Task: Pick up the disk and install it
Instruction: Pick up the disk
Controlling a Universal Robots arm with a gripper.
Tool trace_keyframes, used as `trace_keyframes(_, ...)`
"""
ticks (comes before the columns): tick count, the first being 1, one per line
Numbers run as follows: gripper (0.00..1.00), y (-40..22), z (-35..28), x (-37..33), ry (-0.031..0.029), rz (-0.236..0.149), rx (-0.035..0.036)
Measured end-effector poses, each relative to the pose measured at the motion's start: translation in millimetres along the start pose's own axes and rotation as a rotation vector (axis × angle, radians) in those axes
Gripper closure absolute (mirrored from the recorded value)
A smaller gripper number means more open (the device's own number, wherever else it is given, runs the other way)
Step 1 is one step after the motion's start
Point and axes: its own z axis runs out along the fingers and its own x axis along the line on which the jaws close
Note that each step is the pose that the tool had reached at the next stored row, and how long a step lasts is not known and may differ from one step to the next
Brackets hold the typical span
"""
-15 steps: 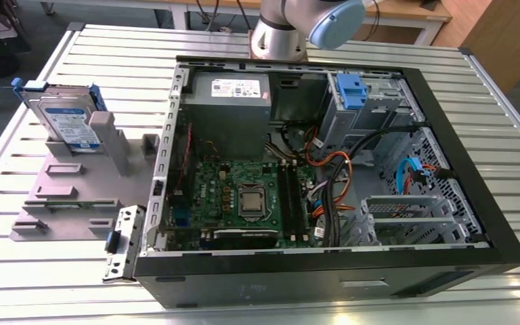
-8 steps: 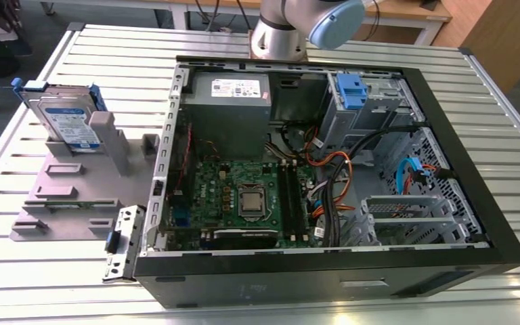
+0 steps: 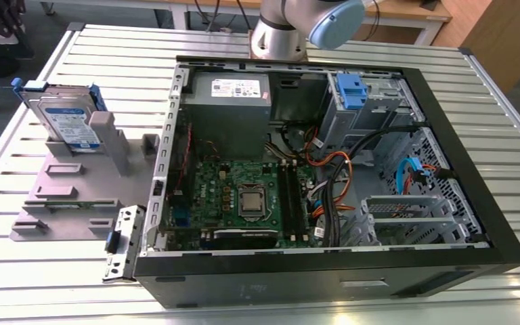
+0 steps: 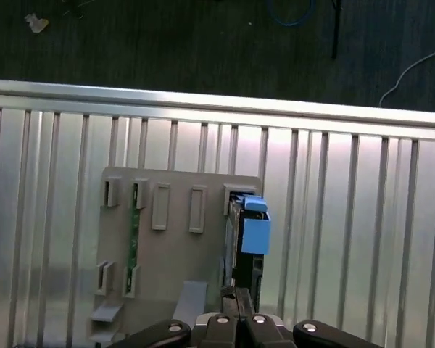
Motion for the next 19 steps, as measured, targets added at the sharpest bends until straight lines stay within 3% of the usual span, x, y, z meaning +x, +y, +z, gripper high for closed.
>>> trace_keyframes(3,0.89,0.0,1.3,0.0,0.0008,0.050,-0.0006)
trace_keyframes(9,0.89,0.0,1.9,0.0,0.0004,0.053,-0.0003)
trace_keyframes(19,0.89,-0.9,12.8,0.0,-0.0042,0.072,0.0010)
